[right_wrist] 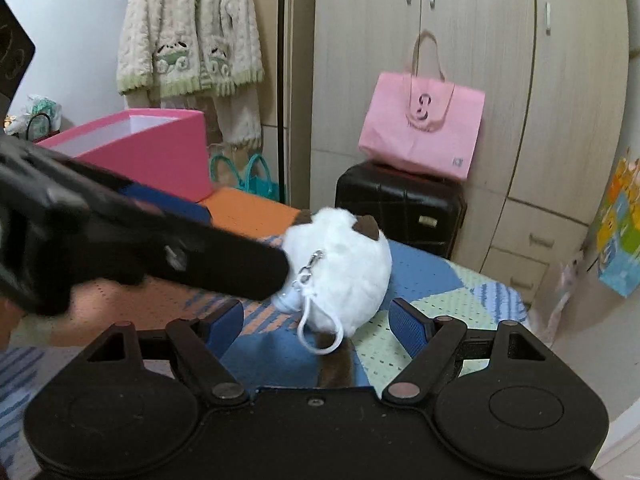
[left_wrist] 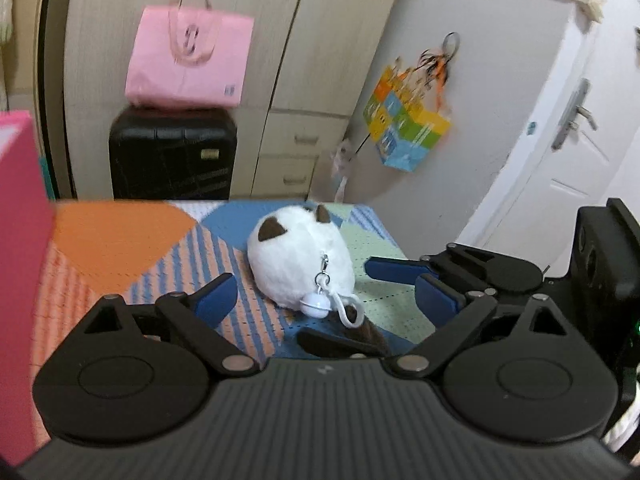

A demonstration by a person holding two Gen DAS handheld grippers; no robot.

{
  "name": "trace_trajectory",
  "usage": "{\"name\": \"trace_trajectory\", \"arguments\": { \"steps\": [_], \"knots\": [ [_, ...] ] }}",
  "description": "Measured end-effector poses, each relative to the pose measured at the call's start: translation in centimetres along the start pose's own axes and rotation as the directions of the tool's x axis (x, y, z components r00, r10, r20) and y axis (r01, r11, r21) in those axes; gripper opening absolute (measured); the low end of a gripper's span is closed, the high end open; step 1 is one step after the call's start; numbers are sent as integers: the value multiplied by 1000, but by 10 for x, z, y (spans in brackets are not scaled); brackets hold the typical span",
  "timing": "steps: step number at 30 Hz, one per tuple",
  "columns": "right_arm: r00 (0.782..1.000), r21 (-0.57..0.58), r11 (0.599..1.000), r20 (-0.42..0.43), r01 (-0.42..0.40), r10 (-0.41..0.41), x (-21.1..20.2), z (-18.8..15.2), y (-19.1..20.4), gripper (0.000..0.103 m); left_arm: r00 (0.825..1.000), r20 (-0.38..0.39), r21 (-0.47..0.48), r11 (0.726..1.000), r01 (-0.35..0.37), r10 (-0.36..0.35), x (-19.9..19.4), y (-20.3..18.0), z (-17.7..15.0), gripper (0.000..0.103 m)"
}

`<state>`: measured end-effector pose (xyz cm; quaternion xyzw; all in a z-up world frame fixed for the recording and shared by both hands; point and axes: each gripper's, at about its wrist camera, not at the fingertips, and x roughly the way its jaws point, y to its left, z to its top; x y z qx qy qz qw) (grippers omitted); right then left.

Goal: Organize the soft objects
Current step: 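Grasp the white cat plush with both grippers from its two sides, then lift the white cat plush with both grippers and carry it over the box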

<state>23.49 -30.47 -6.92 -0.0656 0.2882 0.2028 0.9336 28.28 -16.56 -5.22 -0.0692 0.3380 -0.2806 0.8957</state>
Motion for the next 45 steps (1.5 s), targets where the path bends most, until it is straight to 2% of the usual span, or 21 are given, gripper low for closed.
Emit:
{"name": "trace_trajectory", "arguments": {
  "steps": [6, 9, 11, 13, 16, 17, 18, 25, 37, 40, 45],
  "knots": [
    [999, 25, 999, -28, -28, 29, 29, 2, -15, 81, 999, -30, -110, 994, -25, 22, 31, 16, 5, 82],
    [999, 32, 999, -29, -33, 34, 37, 1, -19, 79, 998, -43, -133, 990, -42, 36, 42, 23, 3, 80],
    [998, 59, 997, -33, -46, 48, 42, 1, -24, 78, 999, -35, -130, 991, -35, 31, 47, 24, 1, 74],
    [997, 87, 994, -36, -60, 63, 47, 0, -28, 73, 999, -18, -115, 993, -29, 27, 48, 22, 0, 72],
    [998, 81, 995, -37, -52, 56, 46, -1, -27, 64, 999, -14, -66, 997, -32, 31, 50, 14, -1, 61],
    [998, 68, 997, -41, -46, 49, 46, -1, -25, 54, 999, -14, -48, 998, -45, 44, 49, 11, 0, 60],
    [999, 56, 998, -38, -24, 26, 44, -2, -23, 53, 999, -15, -31, 999, -43, 43, 48, 9, 0, 60],
    [999, 96, 995, -23, -25, 28, 34, -5, -22, 52, 999, -27, -3, 1000, -30, 30, 35, 2, -2, 57],
    [1000, 140, 990, -14, -17, 19, -9, -4, 3, 53, 1000, -9, 35, 999, -6, 7, -13, -16, -14, 58],
    [1000, 140, 990, -16, -7, 10, -20, -6, 13, 53, 1000, -26, 48, 999, -12, 13, -25, -21, -19, 58],
    [999, 131, 991, -35, -26, 31, -37, -12, 32, 56, 992, -114, 46, 998, -39, 44, -47, -26, -23, 58]
  ]
}}
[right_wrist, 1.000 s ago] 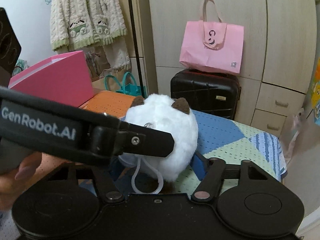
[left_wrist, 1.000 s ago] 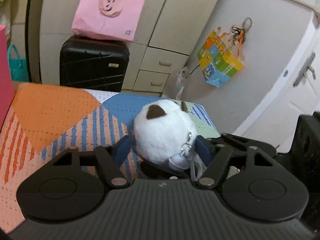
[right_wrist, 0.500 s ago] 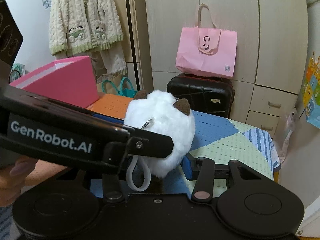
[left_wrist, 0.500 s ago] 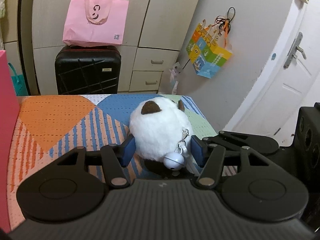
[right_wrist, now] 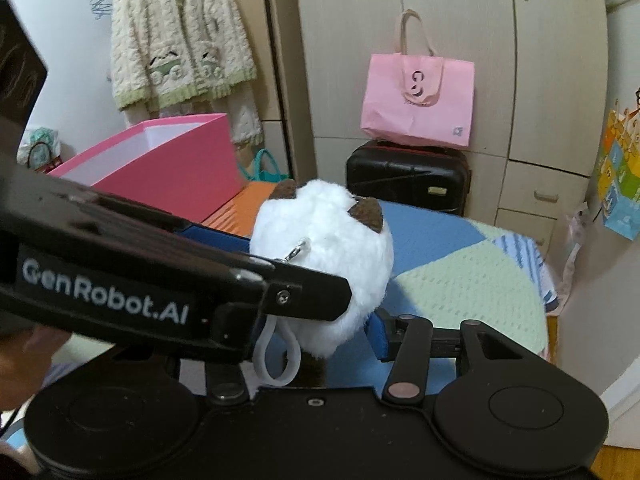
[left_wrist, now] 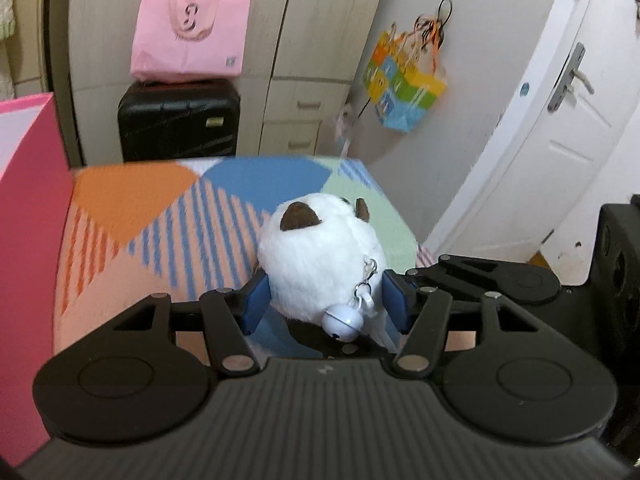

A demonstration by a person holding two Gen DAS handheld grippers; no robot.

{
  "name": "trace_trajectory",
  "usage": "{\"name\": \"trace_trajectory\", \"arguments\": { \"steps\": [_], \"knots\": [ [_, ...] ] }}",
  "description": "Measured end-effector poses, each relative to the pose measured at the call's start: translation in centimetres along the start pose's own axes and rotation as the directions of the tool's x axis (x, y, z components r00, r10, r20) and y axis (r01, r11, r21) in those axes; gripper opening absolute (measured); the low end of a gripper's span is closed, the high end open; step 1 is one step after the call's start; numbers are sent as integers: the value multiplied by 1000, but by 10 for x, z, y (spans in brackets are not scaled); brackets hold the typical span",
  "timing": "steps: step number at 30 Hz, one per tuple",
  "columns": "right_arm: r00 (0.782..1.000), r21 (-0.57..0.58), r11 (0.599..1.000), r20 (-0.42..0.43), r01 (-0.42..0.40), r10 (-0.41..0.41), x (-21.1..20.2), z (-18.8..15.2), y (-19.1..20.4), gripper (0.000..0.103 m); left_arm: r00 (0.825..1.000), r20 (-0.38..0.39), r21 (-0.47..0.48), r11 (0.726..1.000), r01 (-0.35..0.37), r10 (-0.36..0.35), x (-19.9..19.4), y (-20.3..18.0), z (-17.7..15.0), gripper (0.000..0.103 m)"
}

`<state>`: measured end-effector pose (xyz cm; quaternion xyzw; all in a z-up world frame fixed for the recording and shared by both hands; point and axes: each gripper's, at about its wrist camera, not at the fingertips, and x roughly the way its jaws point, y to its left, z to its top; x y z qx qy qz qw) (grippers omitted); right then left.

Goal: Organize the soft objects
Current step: 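Lift the white cat plush with both grippers and carry it over the box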

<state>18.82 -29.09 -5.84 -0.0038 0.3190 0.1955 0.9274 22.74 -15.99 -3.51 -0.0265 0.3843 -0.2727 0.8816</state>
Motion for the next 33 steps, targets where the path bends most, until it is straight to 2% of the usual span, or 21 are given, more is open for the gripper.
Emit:
{"name": "trace_trajectory", "arguments": {
  "steps": [8, 11, 14, 23, 33],
  "knots": [
    [999, 22, 999, -49, 25, -23, -19, -18, 32, 56, 998, -56, 4, 1000, -5, 6, -24, -3, -23, 59],
    [998, 45, 999, -54, 13, -11, -28, -25, 41, 56, 998, -61, 9, 1000, 12, -11, -37, -2, -34, 59],
    [999, 60, 998, -52, 0, 3, -39, -30, 51, 57, 996, -75, -27, 999, 41, -43, -49, 2, -37, 59],
    [1000, 50, 999, -20, -17, 18, -74, -32, 81, 58, 996, -14, 0, 996, 92, -92, -97, 6, -55, 58],
    [990, 3, 990, -11, -143, 143, -91, -22, 129, 58, 996, 50, -21, 997, 78, -77, -163, 39, -77, 58]
  ]
}}
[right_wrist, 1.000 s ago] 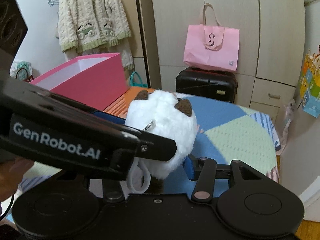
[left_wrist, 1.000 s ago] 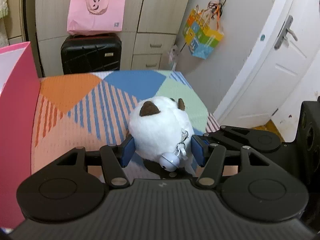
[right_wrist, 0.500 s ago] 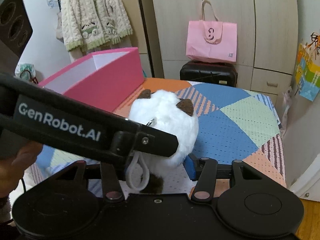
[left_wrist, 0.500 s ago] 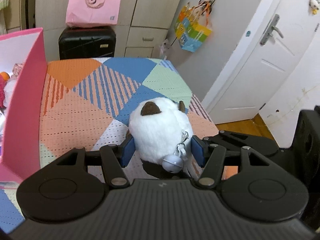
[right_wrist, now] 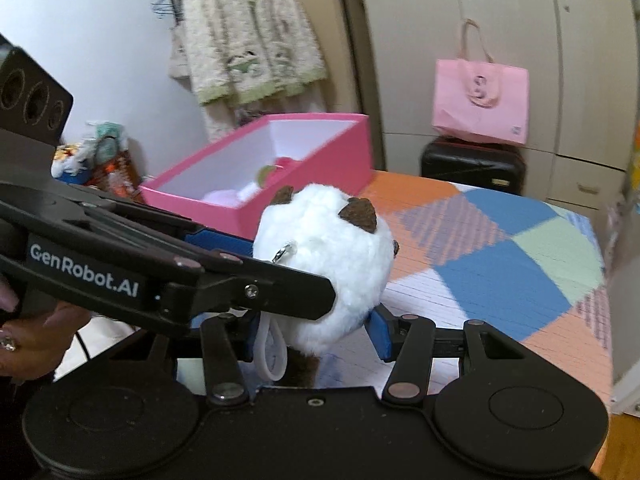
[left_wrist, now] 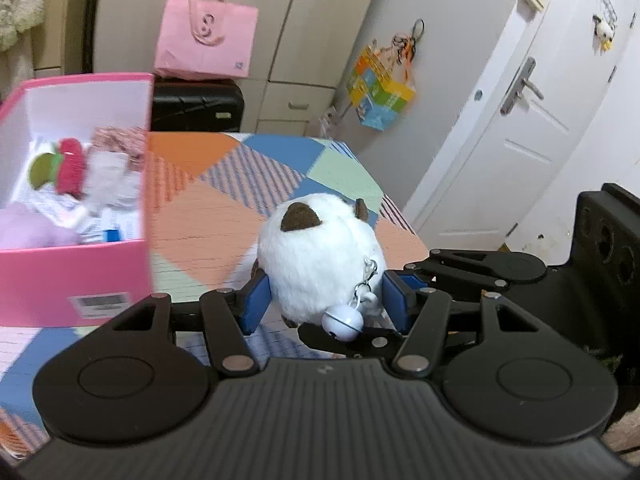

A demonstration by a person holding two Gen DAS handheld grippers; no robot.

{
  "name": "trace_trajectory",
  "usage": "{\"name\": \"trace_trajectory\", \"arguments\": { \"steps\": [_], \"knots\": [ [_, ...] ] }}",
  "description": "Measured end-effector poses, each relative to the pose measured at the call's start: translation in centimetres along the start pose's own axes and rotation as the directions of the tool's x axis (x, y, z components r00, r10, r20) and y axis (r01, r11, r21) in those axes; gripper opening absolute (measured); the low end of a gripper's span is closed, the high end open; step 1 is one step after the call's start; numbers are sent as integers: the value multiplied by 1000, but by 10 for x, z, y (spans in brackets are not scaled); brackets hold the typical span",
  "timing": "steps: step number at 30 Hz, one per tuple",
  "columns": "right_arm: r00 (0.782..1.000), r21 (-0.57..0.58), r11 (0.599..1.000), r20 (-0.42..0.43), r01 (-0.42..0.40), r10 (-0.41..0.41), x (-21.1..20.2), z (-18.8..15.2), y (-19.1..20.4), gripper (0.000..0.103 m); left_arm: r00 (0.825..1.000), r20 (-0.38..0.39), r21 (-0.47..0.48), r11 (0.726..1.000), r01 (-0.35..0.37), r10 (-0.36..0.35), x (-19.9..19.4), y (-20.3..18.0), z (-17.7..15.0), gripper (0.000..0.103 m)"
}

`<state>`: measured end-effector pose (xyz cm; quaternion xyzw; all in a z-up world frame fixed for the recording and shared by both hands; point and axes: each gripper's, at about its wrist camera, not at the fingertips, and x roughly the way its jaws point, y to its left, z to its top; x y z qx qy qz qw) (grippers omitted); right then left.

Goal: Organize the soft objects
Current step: 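Lift the white cat plush with both grippers and carry it over the box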

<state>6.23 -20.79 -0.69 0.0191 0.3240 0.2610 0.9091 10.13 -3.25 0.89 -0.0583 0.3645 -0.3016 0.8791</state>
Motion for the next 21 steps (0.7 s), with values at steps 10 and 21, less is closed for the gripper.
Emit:
{"name": "trace_trajectory", "arguments": {
  "steps": [10, 21],
  "knots": [
    [997, -95, 993, -16, -75, 74, 16, 28, 52, 59, 993, 105, -29, 998, -46, 49, -51, 36, -10, 59],
    [985, -247, 967, 143, -57, 94, 41, 85, 88, 62, 935, 316, 2, 986, -169, 159, -84, 62, 18, 59]
  ]
}}
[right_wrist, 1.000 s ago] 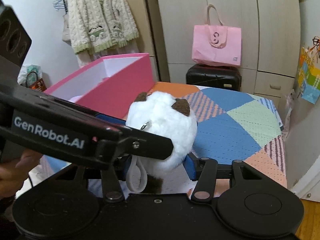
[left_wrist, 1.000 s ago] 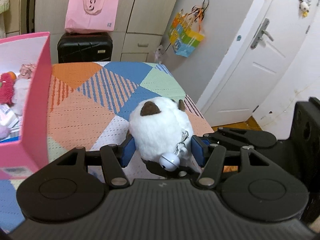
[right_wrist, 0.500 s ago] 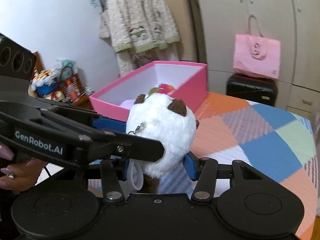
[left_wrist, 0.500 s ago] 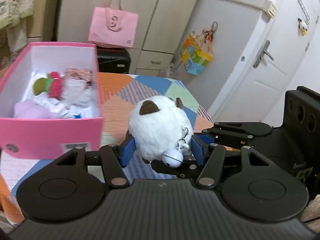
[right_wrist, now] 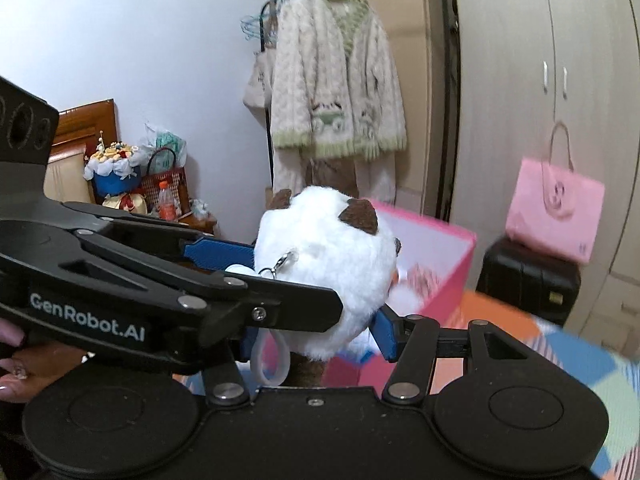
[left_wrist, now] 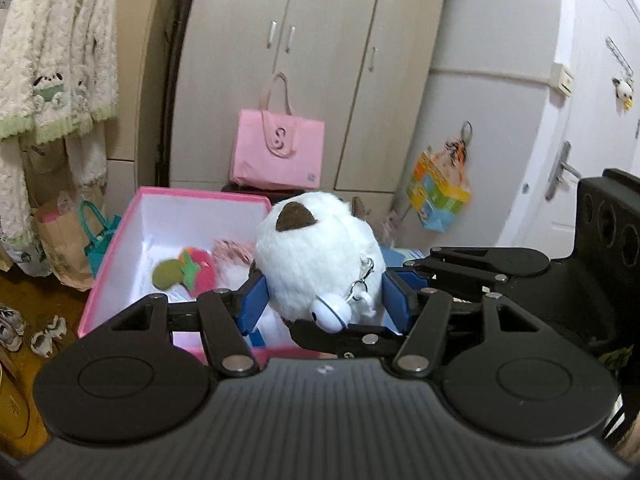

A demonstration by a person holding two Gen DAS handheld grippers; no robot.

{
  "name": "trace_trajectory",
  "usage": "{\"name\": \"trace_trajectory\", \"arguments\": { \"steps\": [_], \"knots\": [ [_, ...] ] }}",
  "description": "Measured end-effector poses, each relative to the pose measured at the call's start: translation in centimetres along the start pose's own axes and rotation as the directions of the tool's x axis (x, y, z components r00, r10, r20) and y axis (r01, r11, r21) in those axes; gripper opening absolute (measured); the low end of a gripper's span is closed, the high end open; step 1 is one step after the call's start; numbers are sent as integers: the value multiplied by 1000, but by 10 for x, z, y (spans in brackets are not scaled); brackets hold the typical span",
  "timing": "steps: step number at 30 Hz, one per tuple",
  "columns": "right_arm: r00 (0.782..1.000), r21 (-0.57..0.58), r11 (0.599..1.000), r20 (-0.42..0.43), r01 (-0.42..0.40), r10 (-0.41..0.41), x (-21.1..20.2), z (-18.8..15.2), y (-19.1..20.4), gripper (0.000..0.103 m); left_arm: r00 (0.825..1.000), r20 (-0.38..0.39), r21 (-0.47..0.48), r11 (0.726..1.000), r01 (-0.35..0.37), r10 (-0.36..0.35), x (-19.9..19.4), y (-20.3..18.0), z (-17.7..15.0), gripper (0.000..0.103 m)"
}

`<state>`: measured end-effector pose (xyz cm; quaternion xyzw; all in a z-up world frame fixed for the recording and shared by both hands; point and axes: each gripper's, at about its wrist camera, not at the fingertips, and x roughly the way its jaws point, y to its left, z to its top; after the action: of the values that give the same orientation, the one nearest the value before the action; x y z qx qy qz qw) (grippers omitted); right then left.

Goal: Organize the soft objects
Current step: 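Lift the white cat plush with both grippers and carry it over the box, then lower the cat plush into the box and open both grippers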

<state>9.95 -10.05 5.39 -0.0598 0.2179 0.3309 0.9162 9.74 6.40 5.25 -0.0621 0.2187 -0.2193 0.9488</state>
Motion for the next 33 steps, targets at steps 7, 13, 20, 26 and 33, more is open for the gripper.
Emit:
{"name": "trace_trajectory", "arguments": {
  "steps": [7, 13, 20, 26, 33],
  "knots": [
    [999, -31, 1000, 48, -3, 4, 27, 21, -8, 64, 1000, 4, -38, 999, 5, -5, 24, 32, 23, 59],
    [1000, 13, 1000, 27, -16, 16, 58, 28, -27, 65, 1000, -11, -74, 997, 7, -8, 49, 54, 27, 59],
    [1000, 47, 999, 5, 27, -27, 89, 25, -40, 65, 999, -48, -131, 991, 8, -15, 78, 73, 25, 59],
    [996, 39, 998, -86, 40, -36, 116, 12, -50, 65, 992, -121, -193, 981, 14, -38, 106, 90, 12, 59],
    [992, -16, 997, -102, 76, -77, 125, 3, -50, 66, 994, -114, -192, 981, -20, -2, 109, 89, 7, 62]
  ]
}}
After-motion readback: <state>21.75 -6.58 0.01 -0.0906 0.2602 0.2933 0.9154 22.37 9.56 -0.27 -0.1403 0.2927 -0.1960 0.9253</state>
